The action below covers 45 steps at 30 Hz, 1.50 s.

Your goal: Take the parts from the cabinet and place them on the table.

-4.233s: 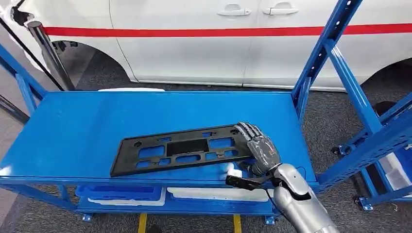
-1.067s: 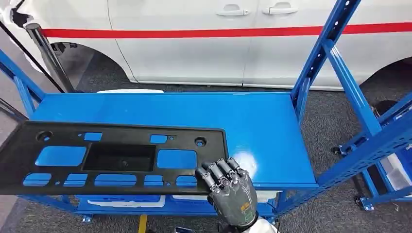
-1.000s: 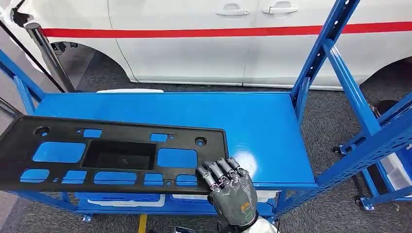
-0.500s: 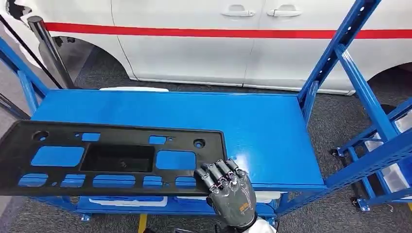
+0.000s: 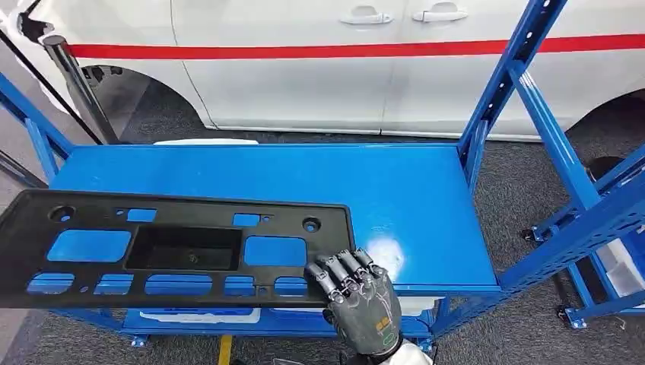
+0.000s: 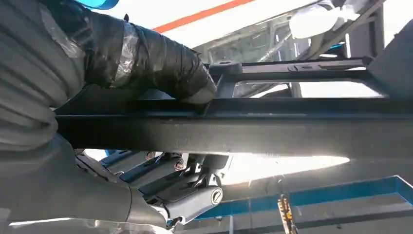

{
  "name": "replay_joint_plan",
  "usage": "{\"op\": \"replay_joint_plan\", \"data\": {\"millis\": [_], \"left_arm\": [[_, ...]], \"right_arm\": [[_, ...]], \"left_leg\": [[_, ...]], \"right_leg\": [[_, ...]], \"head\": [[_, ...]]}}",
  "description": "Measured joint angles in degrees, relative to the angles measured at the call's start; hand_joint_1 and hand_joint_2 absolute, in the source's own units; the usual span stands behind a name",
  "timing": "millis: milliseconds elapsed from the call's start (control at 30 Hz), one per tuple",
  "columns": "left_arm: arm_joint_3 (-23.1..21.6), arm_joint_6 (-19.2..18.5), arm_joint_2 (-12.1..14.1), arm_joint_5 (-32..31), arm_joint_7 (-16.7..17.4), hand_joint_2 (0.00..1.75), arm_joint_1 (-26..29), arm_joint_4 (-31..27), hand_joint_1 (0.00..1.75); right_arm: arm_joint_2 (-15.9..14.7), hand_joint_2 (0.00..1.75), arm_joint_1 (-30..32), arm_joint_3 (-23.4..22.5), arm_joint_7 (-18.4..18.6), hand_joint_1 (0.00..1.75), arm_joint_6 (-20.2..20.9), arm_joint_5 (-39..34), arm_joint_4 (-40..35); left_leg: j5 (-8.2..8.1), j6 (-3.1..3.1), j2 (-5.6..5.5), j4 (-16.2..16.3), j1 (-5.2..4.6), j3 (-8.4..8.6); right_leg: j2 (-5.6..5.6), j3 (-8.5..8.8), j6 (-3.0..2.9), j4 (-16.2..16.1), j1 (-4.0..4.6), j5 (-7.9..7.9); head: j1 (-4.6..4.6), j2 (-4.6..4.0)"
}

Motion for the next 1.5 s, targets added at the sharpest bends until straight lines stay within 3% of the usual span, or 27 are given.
{"op": "replay_joint_plan", "data": {"millis": [33, 67, 100, 167, 200, 233, 367, 433, 500, 533, 567, 633, 700, 733, 833, 900, 933, 1000, 1067, 1100, 1133, 1200, 1233, 1333, 1400, 1433, 1500], "left_arm": [[0.0, 0.0, 0.0, 0.0, 0.0, 1.75, 0.1, 0.0, 0.00], [0.0, 0.0, 0.0, 0.0, 0.1, 1.75, 0.1, 0.0, 0.00], [0.0, 0.0, 0.0, 0.0, 0.1, 1.75, 0.1, 0.0, 0.00], [0.0, 0.0, 0.0, 0.0, 0.1, 1.75, 0.0, 0.0, 0.00], [0.0, 0.0, 0.0, 0.0, 0.1, 1.75, 0.0, 0.0, 0.00], [0.0, 0.0, 0.0, 0.0, 0.1, 1.75, -0.2, 0.0, 0.00], [0.0, 0.0, 0.0, -0.1, 0.1, 1.75, 0.0, 0.0, 0.00], [0.0, -0.1, 0.0, -0.2, 0.1, 1.75, -0.1, 0.0, 0.00], [0.0, -0.1, 0.0, -0.2, 0.1, 1.75, -0.1, 0.0, 0.00], [0.0, -0.2, 0.0, -0.2, 0.2, 1.75, -0.1, 0.0, 0.00], [0.0, -0.2, 0.0, -0.2, 0.2, 1.75, -0.1, 0.0, 0.00], [0.0, -0.2, 0.0, -0.2, 0.2, 1.75, -0.1, 0.0, 0.00], [0.0, -0.2, -0.1, -0.2, 0.1, 1.75, -0.1, 0.0, 0.00], [0.0, -0.2, -0.1, -0.2, 0.1, 1.75, -0.2, 0.0, 0.00], [0.0, -0.2, -0.1, -0.2, 0.1, 1.75, -0.2, 0.0, 0.00], [0.0, -0.2, -0.1, -0.2, 0.1, 1.75, -0.3, 0.0, 0.00], [0.0, -0.2, -0.1, -0.3, 0.1, 1.75, -0.3, 0.0, 0.00], [0.0, -0.2, -0.1, -0.2, 0.1, 1.75, -0.3, 0.0, 0.00], [0.0, -0.2, -0.1, -0.2, 0.1, 1.75, -0.1, 0.0, 0.00], [0.0, -0.2, -0.1, -0.2, 0.1, 1.75, 0.0, 0.0, 0.00], [0.0, -0.2, -0.1, -0.2, 0.1, 1.75, 0.0, 0.0, 0.00], [0.0, -0.1, -0.1, -0.2, 0.1, 1.75, -0.1, 0.0, 0.00], [0.0, -0.1, -0.1, -0.2, 0.1, 1.75, -0.2, 0.0, 0.00], [0.0, 0.0, -0.1, -0.2, 0.0, 1.75, -0.1, 0.0, 0.00], [0.0, 0.0, -0.1, -0.2, 0.0, 1.75, -0.1, 0.0, 0.00], [0.0, 0.0, -0.1, -0.2, 0.0, 1.75, -0.1, 0.0, 0.00], [0.0, 0.0, -0.1, -0.2, 0.0, 1.75, -0.2, 0.0, 0.00]], "right_arm": [[0.1, 1.75, 0.0, 0.0, 0.0, 1.75, 0.0, 0.0, 0.0], [0.1, 1.75, 0.0, -0.1, 0.0, 1.75, 0.0, 0.0, 0.0], [0.1, 1.75, 0.1, -0.1, -0.1, 1.75, 0.0, -0.1, 0.0], [0.1, 1.75, 0.1, -0.2, -0.4, 1.75, 0.0, -0.4, 0.0], [0.2, 1.75, 0.1, -0.2, -0.4, 1.75, 0.0, -0.5, 0.0], [0.2, 1.75, 0.1, -0.2, -0.5, 1.75, 0.0, -0.6, 0.0], [0.5, 1.75, 0.1, -0.5, -1.0, 1.75, 0.0, -0.6, 0.0], [0.5, 1.75, 0.0, -0.6, -1.1, 1.75, 0.0, -0.7, 0.0], [0.5, 1.75, 0.1, -0.6, -1.2, 1.75, 0.0, -0.7, 0.0], [0.5, 1.75, 0.1, -0.6, -1.2, 1.75, 0.0, -0.7, 0.0], [0.5, 1.75, 0.1, -0.7, -1.2, 1.75, 0.0, -0.7, 0.0], [0.5, 1.75, 0.2, -0.7, -1.3, 1.75, 0.0, -0.7, 0.1], [0.5, 1.75, 0.1, -0.7, -1.5, 1.75, 0.0, -0.7, 0.1], [0.6, 1.75, 0.1, -0.7, -1.6, 1.75, 0.0, -0.8, 0.1], [0.6, 1.75, 0.2, -0.7, -1.6, 1.75, 0.0, -0.9, 0.1], [0.8, 1.75, 0.2, -0.7, -1.6, 1.75, 0.0, -0.9, 0.1], [0.9, 1.75, 0.2, -0.7, -1.6, 1.75, 0.0, -0.9, 0.1], [1.0, 1.75, 0.1, -0.8, -1.7, 1.75, 0.0, -1.0, 0.1], [1.0, 1.75, 0.2, -0.8, -1.7, 1.75, 0.0, -1.0, 0.1], [1.0, 1.75, 0.2, -0.9, -1.8, 1.75, 0.0, -1.0, 0.1], [1.0, 1.75, 0.2, -0.9, -1.9, 1.75, 0.0, -1.0, 0.1], [1.1, 1.75, 0.2, -0.9, -2.0, 1.75, 0.0, -1.0, 0.1], [1.1, 1.75, 0.2, -0.9, -2.0, 1.75, 0.0, -1.1, 0.1], [1.2, 1.75, 0.2, -1.0, -2.1, 1.75, 0.0, -1.1, 0.1], [1.2, 1.75, 0.2, -1.1, -2.1, 1.75, 0.0, -1.1, 0.1], [1.2, 1.75, 0.2, -1.2, -2.1, 1.75, 0.0, -1.2, 0.1], [1.2, 1.75, 0.2, -1.2, -2.1, 1.75, -0.1, -1.2, 0.1]], "left_leg": [[-0.64, -0.18, 0.01, 2.7, 0.06, -1.09], [0.02, -0.25, 0.02, 2.9, 0.15, -1.06], [1.88, -0.30, 0.04, 0.5, 0.27, 0.16], [6.81, -0.29, 0.06, -8.9, 0.49, 5.00], [7.25, -0.19, 0.05, -13.0, 0.55, 6.70], [6.87, -0.06, 0.00, -13.9, 0.10, 7.02], [7.70, 1.71, -0.07, -14.1, 0.23, 6.77], [8.06, 2.49, 0.08, -14.3, 0.32, 6.68], [8.17, 2.74, 0.18, -14.3, 0.16, 6.45], [8.19, 2.77, 0.25, -14.2, 0.11, 6.32], [8.20, 2.77, 0.25, -14.1, 0.06, 6.21], [8.16, 2.73, 0.19, -13.9, 0.02, 6.21], [8.05, 2.56, 0.09, -13.8, 0.00, 6.32], [7.89, 2.23, 0.08, -13.5, -0.48, 6.07], [8.25, 1.31, 0.11, -13.8, -0.34, 5.91], [7.30, 0.67, 0.07, -12.9, -0.11, 5.62], [5.63, 0.41, 0.10, -11.0, -0.15, 4.79], [0.63, -0.17, 0.11, -1.9, 0.09, 0.87], [-0.74, -0.47, 0.11, 3.7, 0.10, -1.44], [0.45, -0.49, 0.11, 2.7, 0.12, -0.84], [2.72, -0.40, 0.12, -0.8, 0.13, 0.97], [7.46, 0.00, 0.12, -10.8, 0.12, 6.06], [6.82, 0.28, 0.07, -13.4, -0.08, 7.33], [7.26, 1.04, -0.04, -13.7, -0.42, 6.88], [8.09, 2.17, 0.18, -14.6, 0.19, 7.07], [8.27, 2.43, 0.18, -14.8, 0.08, 7.02], [8.41, 2.89, 0.29, -14.7, 0.01, 6.63]], "right_leg": [[-0.02, -0.06, 0.00, 0.1, 0.00, 0.00], [-0.02, -0.06, 0.01, 0.1, -0.02, 0.00], [-0.01, -0.05, 0.02, 0.2, -0.06, 0.00], [0.04, 0.04, 0.18, 0.4, -0.11, -0.09], [0.04, 0.05, 0.48, 0.5, -0.11, -0.19], [0.08, -0.25, 0.96, 0.9, 0.39, -0.25], [0.15, -0.54, 2.20, 0.6, 0.29, 0.16], [0.08, -1.93, 2.60, 4.1, -0.01, -2.79], [0.08, -5.70, 2.83, 12.8, -0.06, -7.22], [0.08, -7.36, 2.89, 16.4, -0.06, -8.47], [0.08, -7.93, 2.85, 17.8, -0.06, -8.27], [0.08, -5.20, 2.57, 12.8, -0.05, -4.62], [0.07, -0.13, 1.87, 2.8, 0.04, -0.38], [0.10, 0.57, 1.71, 1.0, 0.54, -1.20], [0.33, 0.12, 1.23, 1.0, 0.63, -0.97], [0.14, 0.37, 0.39, 0.3, 0.01, -0.42], [0.13, 0.29, 0.09, 0.2, -0.03, -0.34], [-0.02, 0.03, -0.10, 0.2, 0.05, -0.21], [-0.06, -0.12, -0.14, 0.3, 0.08, -0.17], [-0.04, -0.11, -0.14, 0.3, 0.07, -0.16], [-0.01, -0.07, -0.13, 0.5, 0.06, -0.17], [0.03, 0.08, -0.03, 0.6, 0.06, -0.24], [0.03, -0.07, 0.28, 0.7, 0.36, -0.23], [0.07, -0.55, 1.27, 0.7, 0.35, 0.25], [0.11, -0.66, 1.86, 1.0, 0.29, -0.18], [0.07, -1.22, 2.13, 2.5, 0.32, -1.53], [0.07, -4.77, 2.52, 10.4, 0.21, -6.26]], "head": [[-0.02, 0.00], [-0.02, 0.00], [-0.02, 0.00], [-0.02, 0.00], [0.00, 0.00], [0.00, 0.00], [0.02, 0.00], [0.07, 0.00], [0.04, 0.00], [0.07, 0.00], [0.04, 0.00], [0.04, 0.00], [0.07, 0.00], [0.07, 0.00], [0.00, 0.00], [0.04, 0.00], [-0.04, 0.00], [-0.04, 0.00], [-0.07, 0.00], [-0.04, 0.00], [-0.07, 0.00], [-0.04, 0.00], [-0.04, 0.00], [0.00, 0.00], [0.00, 0.00], [0.06, 0.00], [0.09, 0.00]]}}
